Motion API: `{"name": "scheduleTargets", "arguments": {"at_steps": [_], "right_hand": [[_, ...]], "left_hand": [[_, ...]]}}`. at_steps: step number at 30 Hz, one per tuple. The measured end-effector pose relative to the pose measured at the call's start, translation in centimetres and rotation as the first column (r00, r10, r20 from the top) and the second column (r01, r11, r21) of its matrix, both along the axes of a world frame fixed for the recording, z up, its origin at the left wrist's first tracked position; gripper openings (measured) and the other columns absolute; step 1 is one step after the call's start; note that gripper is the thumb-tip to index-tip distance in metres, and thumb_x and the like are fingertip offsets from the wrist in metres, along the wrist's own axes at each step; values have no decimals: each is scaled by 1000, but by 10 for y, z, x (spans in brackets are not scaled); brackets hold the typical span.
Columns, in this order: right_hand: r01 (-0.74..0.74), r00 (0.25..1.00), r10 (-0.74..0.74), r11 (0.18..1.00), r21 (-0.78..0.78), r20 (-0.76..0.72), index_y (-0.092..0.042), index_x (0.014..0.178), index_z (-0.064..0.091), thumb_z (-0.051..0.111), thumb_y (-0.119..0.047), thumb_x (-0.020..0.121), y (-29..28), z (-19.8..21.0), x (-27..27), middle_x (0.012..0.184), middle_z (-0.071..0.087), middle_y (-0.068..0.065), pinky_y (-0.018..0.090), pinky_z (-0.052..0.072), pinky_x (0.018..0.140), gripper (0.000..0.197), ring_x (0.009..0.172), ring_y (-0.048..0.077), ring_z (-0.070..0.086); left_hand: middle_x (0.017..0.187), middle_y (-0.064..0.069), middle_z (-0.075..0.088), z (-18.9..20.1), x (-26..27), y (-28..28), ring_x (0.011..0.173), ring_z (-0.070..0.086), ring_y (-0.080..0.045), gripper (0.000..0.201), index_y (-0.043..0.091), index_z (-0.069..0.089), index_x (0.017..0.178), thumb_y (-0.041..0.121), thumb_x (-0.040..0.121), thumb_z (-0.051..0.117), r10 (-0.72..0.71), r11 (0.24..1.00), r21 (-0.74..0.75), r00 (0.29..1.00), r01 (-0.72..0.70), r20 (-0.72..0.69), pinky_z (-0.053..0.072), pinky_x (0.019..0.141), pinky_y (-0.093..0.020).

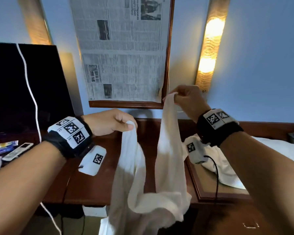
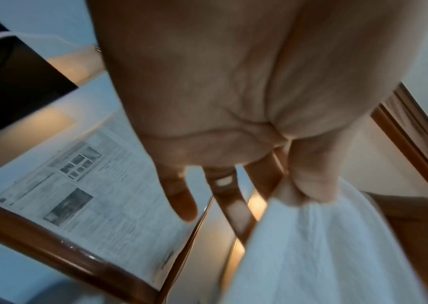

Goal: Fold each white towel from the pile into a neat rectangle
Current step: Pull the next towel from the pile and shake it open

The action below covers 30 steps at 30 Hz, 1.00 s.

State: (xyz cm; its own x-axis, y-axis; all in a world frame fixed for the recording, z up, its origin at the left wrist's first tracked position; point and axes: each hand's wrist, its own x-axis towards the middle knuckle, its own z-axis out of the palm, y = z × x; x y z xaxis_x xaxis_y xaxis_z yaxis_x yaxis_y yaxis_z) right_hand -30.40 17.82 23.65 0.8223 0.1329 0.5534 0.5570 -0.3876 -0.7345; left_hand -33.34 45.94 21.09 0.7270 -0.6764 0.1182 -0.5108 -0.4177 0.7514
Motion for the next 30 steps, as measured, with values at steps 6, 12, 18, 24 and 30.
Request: {"name": "scheduleTargets", "arguments": {"at_steps": [6, 12, 18, 24, 30], "right_hand": [[-219, 975, 218, 976, -9, -39, 1, 81, 62, 58, 4, 88, 39, 39, -35, 78, 60, 18, 45, 59, 72, 9, 73, 28, 62], [-293, 955, 296, 950, -104, 20, -8, 85, 69, 68, -16, 92, 56, 62, -51, 76, 69, 1, 25, 56, 61, 10, 71, 16, 67], [-338, 927, 348, 937, -90, 139, -12, 86, 74, 69, -14, 91, 67, 83, -61, 72, 69, -9, 14, 48, 58, 7, 65, 3, 63], [-392, 902, 405, 914, -109, 148, -10, 90, 76, 68, -10, 91, 69, 96, -65, 71, 71, -10, 12, 46, 58, 8, 65, -1, 62], [-402, 901, 413, 910, -103, 135, -13, 91, 75, 67, -14, 92, 73, 95, -57, 77, 71, -4, 20, 51, 61, 9, 72, 8, 64]], "left_hand": [[93, 7, 76, 27, -1, 13, 97, 67, -8, 18, 15, 76, 95, 6, 97, 60, 258, 921, -343, 949, -184, 182, 48, 90, -20], [87, 3, 77, 53, -15, -1, 82, 69, -7, 16, 17, 79, 92, 10, 86, 66, 335, 760, -636, 920, -135, 204, 55, 74, -18], [75, 3, 76, 73, -17, -7, 70, 70, -4, 14, 25, 81, 71, 14, 70, 72, 336, 665, -740, 926, -102, 174, 53, 67, -15], [74, -2, 74, 84, -10, -7, 71, 69, -9, 21, 8, 75, 77, 27, 69, 78, 241, 689, -723, 955, -45, 171, 53, 70, -18], [83, -5, 77, 83, -1, -4, 79, 72, -15, 23, 15, 79, 81, 35, 69, 81, 183, 706, -707, 973, -33, 138, 56, 77, -25]]}}
